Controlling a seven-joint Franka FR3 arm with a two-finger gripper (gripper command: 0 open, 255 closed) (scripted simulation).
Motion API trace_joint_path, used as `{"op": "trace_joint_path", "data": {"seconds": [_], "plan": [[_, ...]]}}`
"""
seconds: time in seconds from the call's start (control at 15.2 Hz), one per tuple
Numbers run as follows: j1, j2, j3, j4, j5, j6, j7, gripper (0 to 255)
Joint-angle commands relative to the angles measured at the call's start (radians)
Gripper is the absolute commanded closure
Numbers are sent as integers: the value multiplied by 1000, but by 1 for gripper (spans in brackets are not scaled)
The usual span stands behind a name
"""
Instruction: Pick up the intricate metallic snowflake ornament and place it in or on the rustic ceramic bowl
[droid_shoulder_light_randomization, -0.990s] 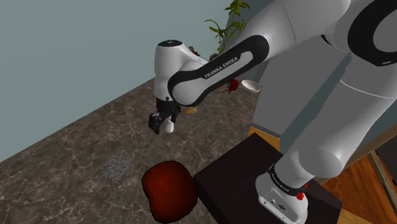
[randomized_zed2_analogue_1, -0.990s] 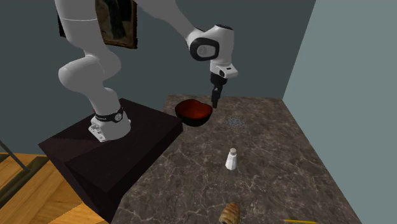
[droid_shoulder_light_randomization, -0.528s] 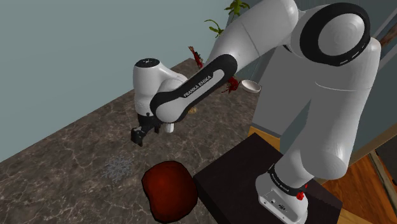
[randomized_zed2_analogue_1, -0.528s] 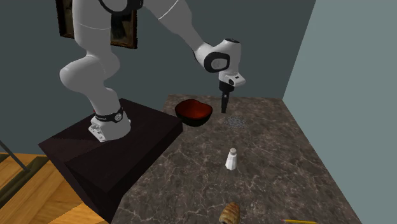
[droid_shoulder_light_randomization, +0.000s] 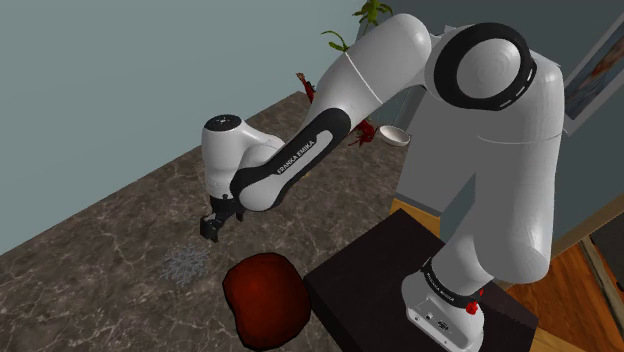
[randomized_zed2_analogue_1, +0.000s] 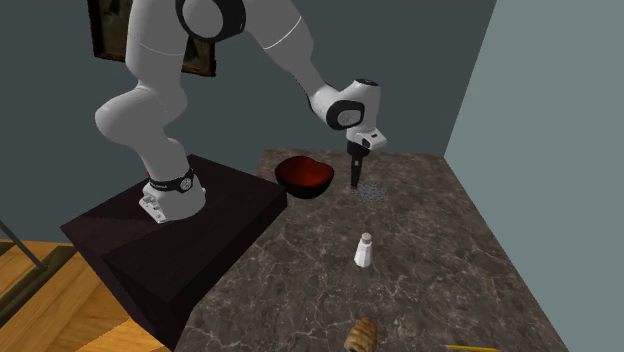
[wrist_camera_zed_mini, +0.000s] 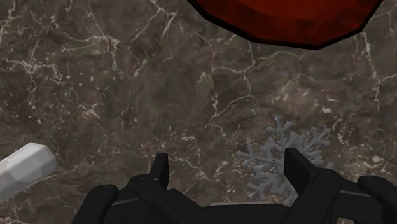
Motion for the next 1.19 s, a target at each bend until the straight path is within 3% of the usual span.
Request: {"op": "trace_joint_path", "data": {"seconds": [0.0, 0.46, 0.53, 1.12], "plan": [[5, 16, -7, 2, -9, 14, 6, 0], [5, 16, -7, 2, -9, 14, 6, 0], [5, 16, -7, 2, -9, 14, 6, 255], [5, 16, -7, 2, -9, 14, 6, 255]]}}
